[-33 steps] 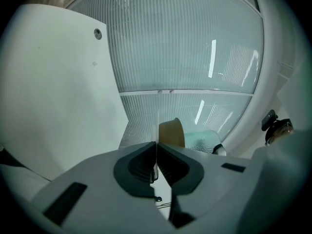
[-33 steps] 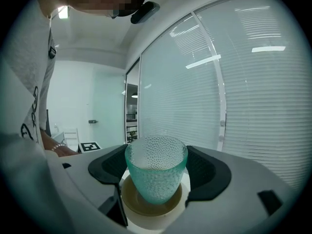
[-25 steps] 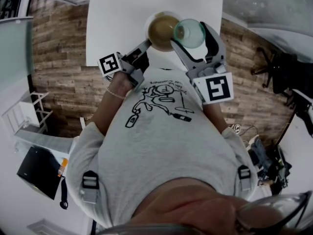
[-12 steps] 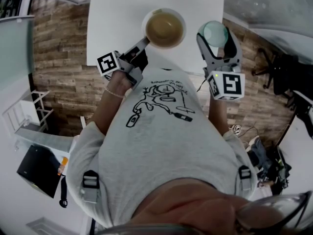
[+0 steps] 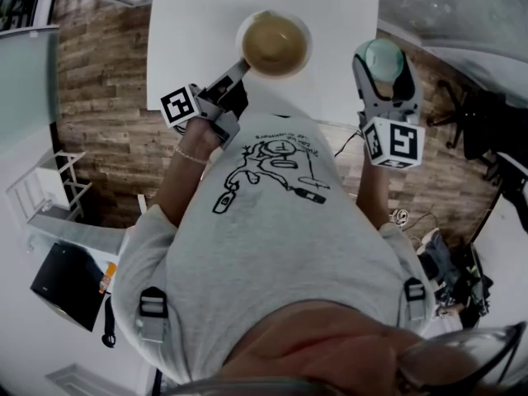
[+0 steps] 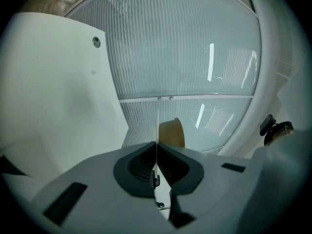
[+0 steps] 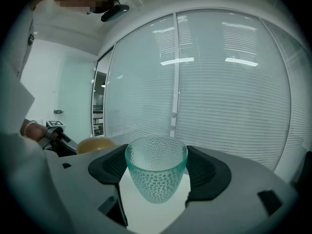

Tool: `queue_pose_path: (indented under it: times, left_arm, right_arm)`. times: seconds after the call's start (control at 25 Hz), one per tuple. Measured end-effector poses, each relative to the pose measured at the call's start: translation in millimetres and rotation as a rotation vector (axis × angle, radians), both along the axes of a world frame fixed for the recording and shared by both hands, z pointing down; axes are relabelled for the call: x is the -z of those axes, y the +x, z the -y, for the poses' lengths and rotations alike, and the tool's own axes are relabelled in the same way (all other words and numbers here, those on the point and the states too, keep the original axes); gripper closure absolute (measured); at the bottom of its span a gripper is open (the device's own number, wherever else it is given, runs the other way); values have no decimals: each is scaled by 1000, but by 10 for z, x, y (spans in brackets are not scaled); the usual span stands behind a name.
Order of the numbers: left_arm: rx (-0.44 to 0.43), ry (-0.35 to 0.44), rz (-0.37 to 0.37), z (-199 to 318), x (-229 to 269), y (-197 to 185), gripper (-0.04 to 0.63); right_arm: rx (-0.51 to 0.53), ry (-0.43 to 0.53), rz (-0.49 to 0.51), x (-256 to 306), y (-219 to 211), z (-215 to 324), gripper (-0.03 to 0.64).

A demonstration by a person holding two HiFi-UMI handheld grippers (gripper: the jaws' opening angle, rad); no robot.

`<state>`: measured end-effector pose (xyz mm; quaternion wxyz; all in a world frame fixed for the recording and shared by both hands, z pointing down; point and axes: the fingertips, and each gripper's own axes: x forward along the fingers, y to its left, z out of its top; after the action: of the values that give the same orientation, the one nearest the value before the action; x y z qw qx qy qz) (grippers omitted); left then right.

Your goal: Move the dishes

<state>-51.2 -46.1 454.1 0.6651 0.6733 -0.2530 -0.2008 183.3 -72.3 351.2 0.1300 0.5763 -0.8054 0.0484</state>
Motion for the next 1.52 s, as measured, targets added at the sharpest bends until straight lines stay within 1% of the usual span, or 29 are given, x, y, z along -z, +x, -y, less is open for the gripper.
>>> queue_pose_path:
  times: [0.2,0.48,0.68,0.88,1.16,1.52]
  left_arm:
    - [-2,2,-6,4,38,9,588]
    - [0,6,2,6,26,-7,588]
    - [1,5,-5,2,50,0,588]
    - [0,13,-7,7,55,1,588]
    - [-3,19,-10,5,75,-1,588]
    - [0,22,-17,7,104,0,588]
  right_arm:
    - [5,1,18,-122,-33,0,242]
    - [5,-37,37,-489,-23,-16,242]
    - [21,-63,25,-762,-36,-48,242]
    - [49,-93,64,-1070,-55,-67,242]
    - [60,-134,23,-1614,-30,-136,242]
    - [80,-167,-1,-2290,-9,-254,242]
